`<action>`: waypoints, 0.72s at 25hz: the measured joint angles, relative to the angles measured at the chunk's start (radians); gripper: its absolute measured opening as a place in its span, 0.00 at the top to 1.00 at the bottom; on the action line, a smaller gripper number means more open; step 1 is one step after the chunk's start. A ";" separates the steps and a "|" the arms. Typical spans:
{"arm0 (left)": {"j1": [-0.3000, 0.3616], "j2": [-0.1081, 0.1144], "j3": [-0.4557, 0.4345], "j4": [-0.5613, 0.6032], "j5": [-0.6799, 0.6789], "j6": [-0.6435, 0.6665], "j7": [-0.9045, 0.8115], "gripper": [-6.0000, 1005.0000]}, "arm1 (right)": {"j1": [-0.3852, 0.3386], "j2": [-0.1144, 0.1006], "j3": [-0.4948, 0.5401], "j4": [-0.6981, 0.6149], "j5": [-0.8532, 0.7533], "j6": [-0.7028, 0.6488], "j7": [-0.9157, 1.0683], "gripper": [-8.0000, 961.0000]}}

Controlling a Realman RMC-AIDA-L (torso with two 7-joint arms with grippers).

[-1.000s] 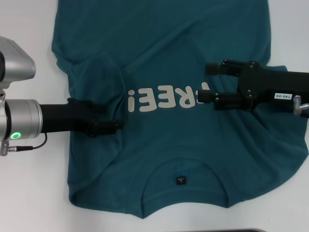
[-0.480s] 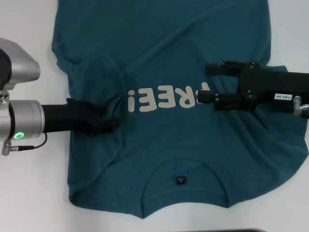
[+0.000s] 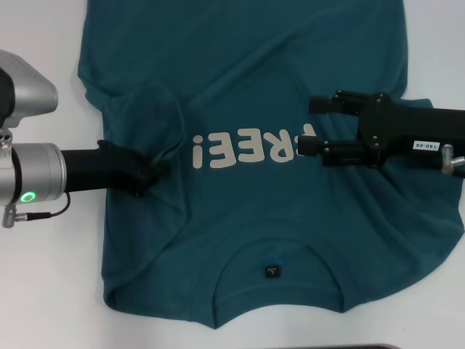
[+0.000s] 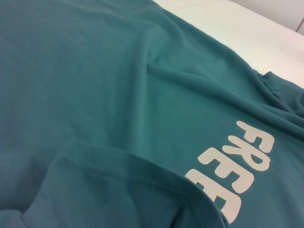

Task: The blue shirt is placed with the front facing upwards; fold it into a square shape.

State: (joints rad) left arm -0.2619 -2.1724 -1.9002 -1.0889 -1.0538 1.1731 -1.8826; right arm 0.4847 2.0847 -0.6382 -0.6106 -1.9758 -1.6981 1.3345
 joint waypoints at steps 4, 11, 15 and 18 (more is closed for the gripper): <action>-0.008 0.001 0.001 -0.008 -0.003 0.044 -0.016 0.85 | 0.000 0.000 0.000 0.000 0.000 0.000 -0.002 0.05; -0.075 0.002 0.006 0.055 -0.005 0.076 -0.088 0.94 | 0.002 0.000 0.000 0.000 0.000 0.000 -0.011 0.05; -0.133 0.004 0.001 0.133 -0.007 0.076 -0.111 0.96 | 0.002 0.000 0.000 0.000 0.000 0.000 -0.011 0.05; -0.172 0.005 -0.004 0.180 -0.008 0.073 -0.144 0.96 | 0.002 0.000 0.000 0.000 0.000 0.000 -0.011 0.05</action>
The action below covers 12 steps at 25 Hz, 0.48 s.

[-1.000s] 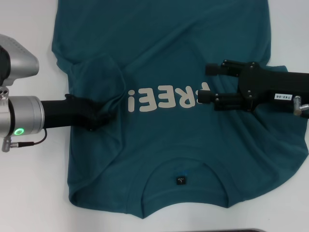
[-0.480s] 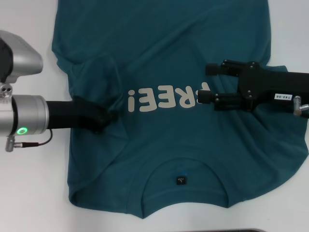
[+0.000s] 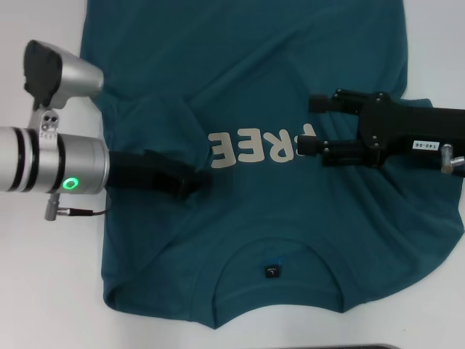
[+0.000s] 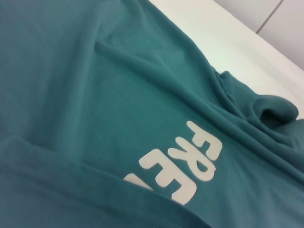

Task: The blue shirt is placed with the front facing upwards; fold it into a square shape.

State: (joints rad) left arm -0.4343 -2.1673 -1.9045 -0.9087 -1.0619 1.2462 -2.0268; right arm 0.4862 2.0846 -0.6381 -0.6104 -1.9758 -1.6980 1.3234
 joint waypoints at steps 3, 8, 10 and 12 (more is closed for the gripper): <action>-0.017 -0.001 -0.003 0.015 -0.021 -0.001 -0.008 0.96 | 0.000 0.000 -0.001 0.000 0.000 0.000 0.000 0.05; -0.022 -0.002 0.002 0.018 -0.110 0.005 -0.003 0.73 | 0.005 0.000 -0.005 0.000 0.000 0.000 0.000 0.05; -0.023 0.000 0.001 0.018 -0.126 0.009 -0.001 0.64 | 0.006 0.000 -0.006 0.000 0.000 0.000 0.000 0.05; -0.023 0.000 0.000 0.019 -0.135 0.015 0.001 0.56 | 0.006 0.000 -0.007 0.000 0.000 0.000 0.000 0.05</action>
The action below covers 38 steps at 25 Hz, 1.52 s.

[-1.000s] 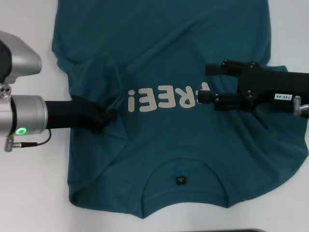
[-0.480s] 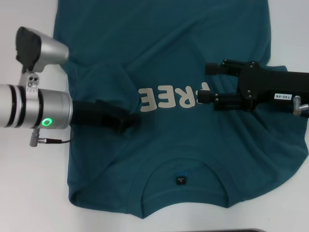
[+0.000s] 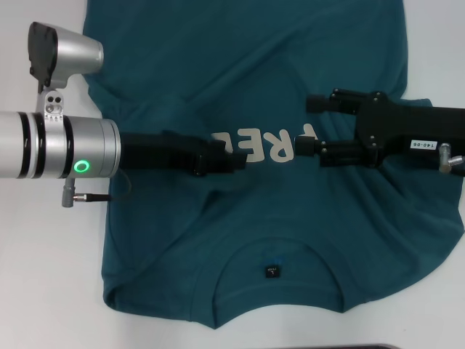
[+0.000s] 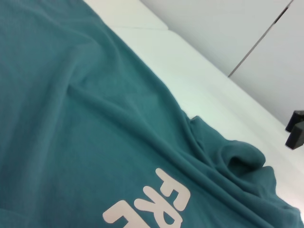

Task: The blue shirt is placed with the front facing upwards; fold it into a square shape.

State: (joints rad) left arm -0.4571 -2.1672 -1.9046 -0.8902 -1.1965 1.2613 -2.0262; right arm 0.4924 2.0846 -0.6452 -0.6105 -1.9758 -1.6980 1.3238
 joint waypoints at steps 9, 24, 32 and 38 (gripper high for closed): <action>0.019 0.001 -0.031 -0.021 -0.024 0.034 0.000 0.34 | -0.001 0.000 0.005 -0.003 0.000 0.000 0.005 0.05; 0.121 0.004 -0.454 -0.002 -0.137 0.329 0.226 0.08 | -0.016 -0.088 0.029 -0.072 -0.035 -0.004 0.268 0.05; 0.140 0.012 -0.504 0.036 -0.138 0.336 0.265 0.08 | -0.069 -0.140 0.086 -0.216 -0.124 -0.004 0.593 0.05; 0.141 0.014 -0.505 0.053 -0.137 0.332 0.284 0.08 | -0.103 -0.172 0.241 -0.222 -0.259 -0.029 0.680 0.05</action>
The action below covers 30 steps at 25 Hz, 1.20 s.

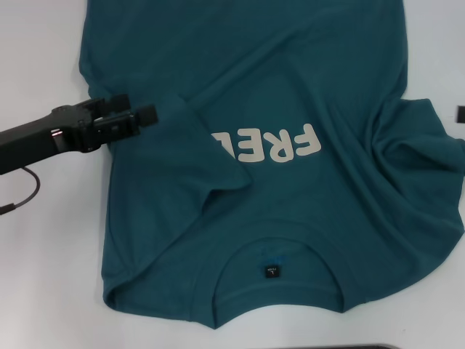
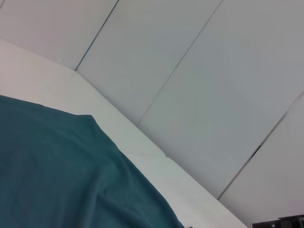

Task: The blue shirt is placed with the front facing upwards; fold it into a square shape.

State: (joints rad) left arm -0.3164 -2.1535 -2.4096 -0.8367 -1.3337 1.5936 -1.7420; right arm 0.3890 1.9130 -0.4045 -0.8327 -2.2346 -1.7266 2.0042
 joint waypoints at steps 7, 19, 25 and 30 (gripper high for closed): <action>-0.001 0.001 0.008 0.016 0.021 0.006 0.013 0.08 | -0.056 -0.004 0.086 -0.006 -0.073 -0.007 0.002 0.05; -0.016 0.014 0.008 0.105 0.092 0.019 0.142 0.09 | -0.055 0.006 0.091 0.051 -0.114 0.078 -0.003 0.05; -0.011 0.024 0.008 0.125 0.107 0.068 0.184 0.09 | -0.036 0.011 0.079 0.091 -0.117 0.115 -0.007 0.06; -0.011 0.024 0.008 0.132 0.108 0.071 0.188 0.09 | -0.022 0.018 0.071 0.109 -0.117 0.140 -0.009 0.07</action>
State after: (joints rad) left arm -0.3275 -2.1291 -2.4018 -0.7050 -1.2257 1.6650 -1.5539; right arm 0.3671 1.9309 -0.3331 -0.7235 -2.3517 -1.5867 1.9949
